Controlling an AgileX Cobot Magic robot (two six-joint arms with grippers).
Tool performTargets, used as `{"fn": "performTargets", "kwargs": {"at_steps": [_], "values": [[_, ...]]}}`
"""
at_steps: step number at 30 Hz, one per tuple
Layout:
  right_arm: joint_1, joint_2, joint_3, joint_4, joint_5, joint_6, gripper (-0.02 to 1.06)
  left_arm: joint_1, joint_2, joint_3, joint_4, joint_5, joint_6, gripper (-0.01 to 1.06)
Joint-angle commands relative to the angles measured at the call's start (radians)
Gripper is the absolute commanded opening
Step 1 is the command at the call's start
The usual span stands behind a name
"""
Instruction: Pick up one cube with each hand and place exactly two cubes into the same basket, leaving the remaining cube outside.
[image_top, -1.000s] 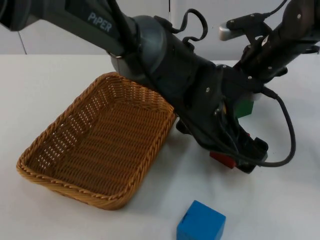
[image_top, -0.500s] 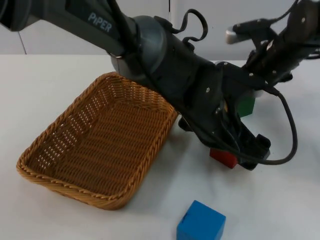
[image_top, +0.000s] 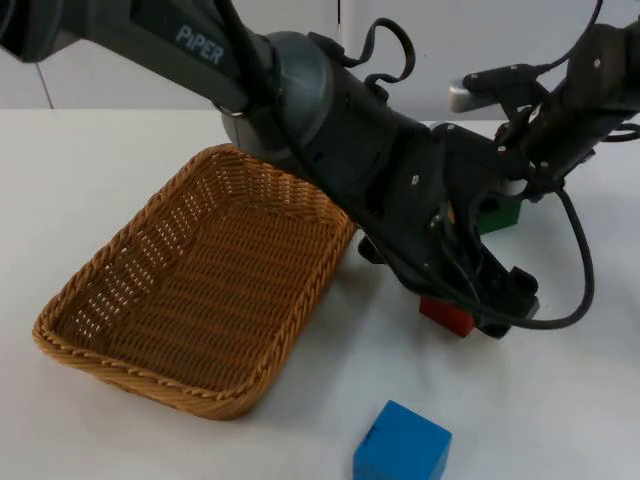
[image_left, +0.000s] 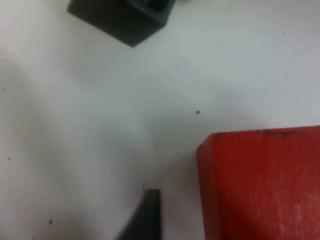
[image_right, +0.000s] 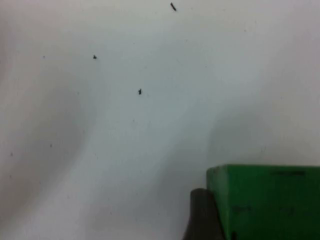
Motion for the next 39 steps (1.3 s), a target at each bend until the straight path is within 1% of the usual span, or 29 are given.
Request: {"fn": "performTargets", "kwargs": {"at_steps": [1, 2, 3, 4, 5, 7, 8, 9, 12, 13, 17, 18, 22, 26, 32, 39], "values": [[-0.003, -0.012, -0.004, -0.001, 0.013, 0.006, 0.27, -0.003, -0.001, -0.005, 0.009, 0.006, -0.009, 0.79], [-0.003, -0.017, -0.004, -0.001, 0.026, 0.009, 0.16, -0.003, -0.003, -0.005, 0.007, 0.021, -0.009, 0.67], [-0.003, -0.017, -0.004, -0.001, 0.026, 0.009, 0.16, -0.003, -0.003, -0.005, 0.007, 0.021, -0.009, 0.67], [-0.003, -0.026, -0.004, -0.001, 0.03, 0.012, 0.03, -0.003, -0.005, -0.005, 0.0, 0.039, -0.009, 0.56], [-0.003, -0.038, -0.004, -0.001, 0.038, 0.014, 0.0, -0.003, -0.012, -0.005, 0.0, 0.057, -0.009, 0.42], [-0.003, -0.07, -0.004, -0.005, 0.051, 0.014, 0.0, -0.003, -0.023, -0.005, 0.0, 0.086, -0.009, 0.13], [-0.003, -0.07, -0.004, -0.005, 0.051, 0.014, 0.0, -0.003, -0.023, -0.005, 0.0, 0.086, -0.009, 0.13], [-0.003, -0.091, -0.004, -0.005, 0.055, 0.014, 0.0, -0.003, -0.031, -0.005, 0.0, 0.096, -0.009, 0.01], [-0.003, -0.157, -0.004, -0.005, 0.076, 0.014, 0.0, -0.003, -0.069, -0.005, 0.0, 0.131, -0.009, 0.0], [-0.003, -0.157, -0.004, -0.005, 0.076, 0.014, 0.0, -0.003, -0.069, -0.005, 0.0, 0.131, -0.009, 0.0], [-0.003, -0.273, -0.004, -0.005, 0.105, 0.014, 0.0, -0.003, -0.171, -0.005, 0.007, 0.198, -0.009, 0.0], [-0.003, -0.273, -0.004, -0.005, 0.105, 0.014, 0.0, -0.003, -0.171, -0.005, 0.007, 0.198, -0.009, 0.0], [-0.003, -0.368, -0.004, -0.005, 0.14, 0.009, 0.0, -0.003, -0.268, -0.003, 0.029, 0.273, -0.009, 0.0], [-0.003, -0.419, -0.004, -0.005, 0.167, 0.005, 0.0, -0.003, -0.317, -0.003, 0.036, 0.306, -0.009, 0.0], [-0.003, -0.463, -0.004, -0.005, 0.209, 0.005, 0.0, -0.003, -0.359, -0.003, 0.036, 0.327, -0.009, 0.0], [-0.003, -0.467, -0.004, -0.005, 0.213, 0.005, 0.0, -0.003, -0.372, -0.003, 0.036, 0.349, -0.009, 0.0]]}}
